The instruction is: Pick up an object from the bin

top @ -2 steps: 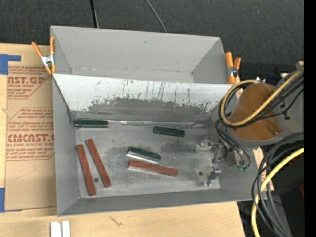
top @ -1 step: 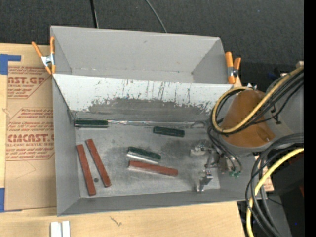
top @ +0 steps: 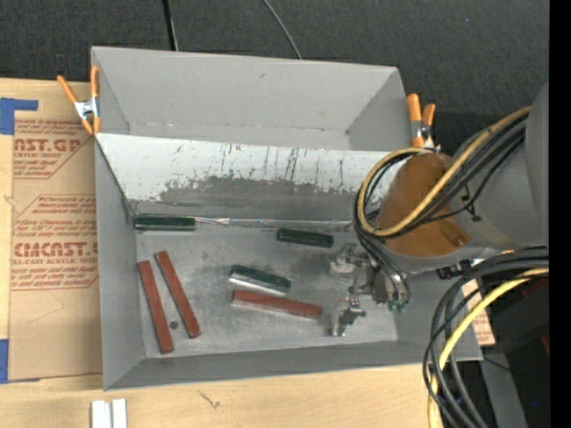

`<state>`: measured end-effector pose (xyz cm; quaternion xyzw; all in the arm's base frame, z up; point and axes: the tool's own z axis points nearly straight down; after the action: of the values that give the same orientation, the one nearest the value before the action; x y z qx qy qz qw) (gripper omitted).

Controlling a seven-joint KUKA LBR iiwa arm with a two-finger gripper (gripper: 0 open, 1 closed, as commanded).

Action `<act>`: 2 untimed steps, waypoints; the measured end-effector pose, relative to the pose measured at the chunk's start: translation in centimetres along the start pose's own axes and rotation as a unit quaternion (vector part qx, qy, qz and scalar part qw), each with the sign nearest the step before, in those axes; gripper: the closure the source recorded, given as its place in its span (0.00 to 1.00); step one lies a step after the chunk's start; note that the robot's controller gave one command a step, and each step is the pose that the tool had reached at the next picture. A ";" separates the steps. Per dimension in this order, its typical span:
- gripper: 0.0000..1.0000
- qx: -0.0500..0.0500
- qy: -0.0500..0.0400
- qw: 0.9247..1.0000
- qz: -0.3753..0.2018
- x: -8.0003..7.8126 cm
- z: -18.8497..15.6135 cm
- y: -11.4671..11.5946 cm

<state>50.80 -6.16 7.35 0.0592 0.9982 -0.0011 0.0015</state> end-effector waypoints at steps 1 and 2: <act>1.00 -0.001 0.001 1.000 -0.019 -0.7 -0.5 5.7; 1.00 -0.001 0.001 1.000 -0.019 -0.7 -0.5 5.7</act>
Offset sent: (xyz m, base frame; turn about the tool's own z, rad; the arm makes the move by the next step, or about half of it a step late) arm 0.0000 0.0000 0.0000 0.0000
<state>52.21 -0.61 7.87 0.0399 0.9992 0.0001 0.0010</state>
